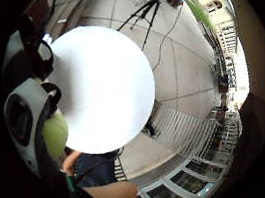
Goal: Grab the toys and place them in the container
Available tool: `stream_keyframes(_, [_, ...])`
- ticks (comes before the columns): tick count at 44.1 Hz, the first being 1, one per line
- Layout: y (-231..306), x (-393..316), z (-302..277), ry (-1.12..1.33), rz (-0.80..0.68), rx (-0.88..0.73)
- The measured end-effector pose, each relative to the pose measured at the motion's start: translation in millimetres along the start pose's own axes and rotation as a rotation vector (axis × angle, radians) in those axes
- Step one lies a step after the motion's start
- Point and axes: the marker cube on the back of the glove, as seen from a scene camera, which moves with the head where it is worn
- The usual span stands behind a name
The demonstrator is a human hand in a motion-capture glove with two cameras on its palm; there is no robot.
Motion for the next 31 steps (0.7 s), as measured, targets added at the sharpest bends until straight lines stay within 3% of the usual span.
stream_keyframes(2, [1, -13, -1, 0.004, -0.138, 0.076])
stream_keyframes(6, [10, -47, -7, 0.014, -0.219, 0.108])
stream_keyframes(18, [53, -152, -4, -0.021, -0.38, 0.116])
stream_keyframes(31, [73, -203, 21, -0.031, -0.459, 0.089])
